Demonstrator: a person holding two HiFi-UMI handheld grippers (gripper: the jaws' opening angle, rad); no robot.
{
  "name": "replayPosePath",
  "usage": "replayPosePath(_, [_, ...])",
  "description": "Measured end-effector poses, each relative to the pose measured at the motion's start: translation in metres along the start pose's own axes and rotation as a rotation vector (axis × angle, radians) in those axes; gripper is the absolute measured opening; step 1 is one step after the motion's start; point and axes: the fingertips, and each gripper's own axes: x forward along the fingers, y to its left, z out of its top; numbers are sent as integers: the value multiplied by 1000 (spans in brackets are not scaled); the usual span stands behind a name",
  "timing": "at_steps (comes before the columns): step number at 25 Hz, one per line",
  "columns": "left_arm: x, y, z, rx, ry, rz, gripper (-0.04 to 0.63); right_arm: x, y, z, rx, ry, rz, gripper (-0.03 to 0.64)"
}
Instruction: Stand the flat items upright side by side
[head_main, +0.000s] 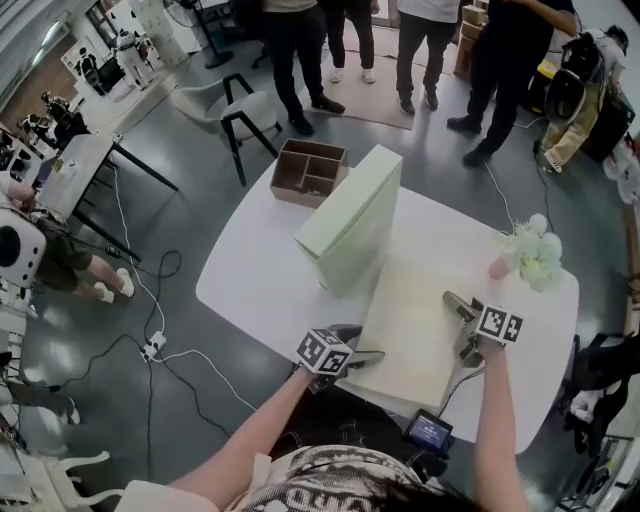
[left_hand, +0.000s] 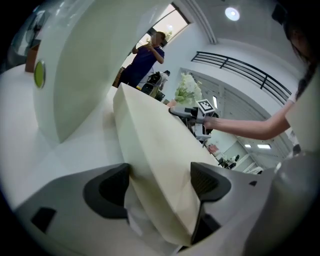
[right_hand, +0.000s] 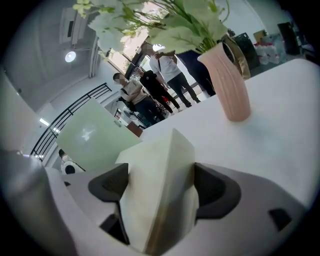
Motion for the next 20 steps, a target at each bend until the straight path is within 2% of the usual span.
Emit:
replayPosePath(5, [-5,-13,8,151,14,-5,387,-35,19,8,-63,-120,-13,416])
replayPosePath(10, [-8,-27,27,343,12,-3,393,-83,50,27,-180,-271,-35,416])
replayPosePath(15, [-8,-40,45,533,19,-1,394,-130,76,33,-268,-372,-82,416])
replayPosePath(20, [-4,-45,61,688,27,-2,396,-165,97,34,-337,-475,-146,415])
